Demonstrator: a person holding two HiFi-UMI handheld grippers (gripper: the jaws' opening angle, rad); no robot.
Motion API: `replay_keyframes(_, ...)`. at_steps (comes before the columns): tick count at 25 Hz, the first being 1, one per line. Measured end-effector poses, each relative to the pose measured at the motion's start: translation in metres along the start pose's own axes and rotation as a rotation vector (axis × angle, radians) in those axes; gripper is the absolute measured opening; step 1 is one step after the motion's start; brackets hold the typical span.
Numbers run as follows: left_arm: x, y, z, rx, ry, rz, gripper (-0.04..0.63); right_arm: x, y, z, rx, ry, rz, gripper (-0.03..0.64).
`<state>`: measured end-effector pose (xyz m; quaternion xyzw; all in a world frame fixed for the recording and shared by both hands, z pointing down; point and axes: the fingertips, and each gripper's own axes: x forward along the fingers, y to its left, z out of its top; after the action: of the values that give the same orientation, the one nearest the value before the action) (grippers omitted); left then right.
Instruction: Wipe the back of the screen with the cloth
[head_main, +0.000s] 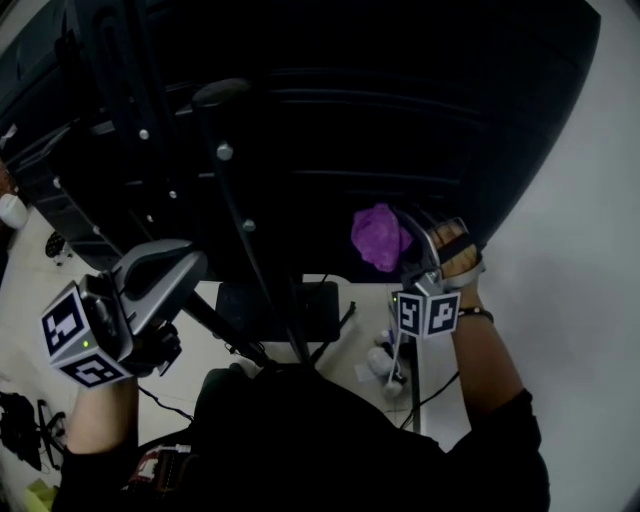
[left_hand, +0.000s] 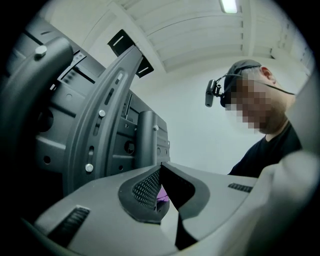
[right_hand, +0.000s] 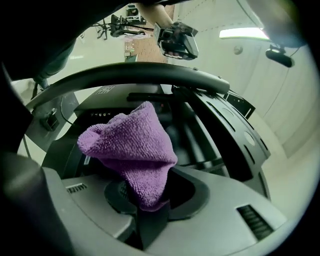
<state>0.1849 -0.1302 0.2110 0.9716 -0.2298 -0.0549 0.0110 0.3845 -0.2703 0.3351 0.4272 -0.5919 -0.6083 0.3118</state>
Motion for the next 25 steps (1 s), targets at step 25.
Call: replay_keyframes(25,-0.023,0.016,-0.077,-0.145,0.066,0.055,-0.005,-0.037,0.090,-0.011,0.432,0.160,0.298,0.097)
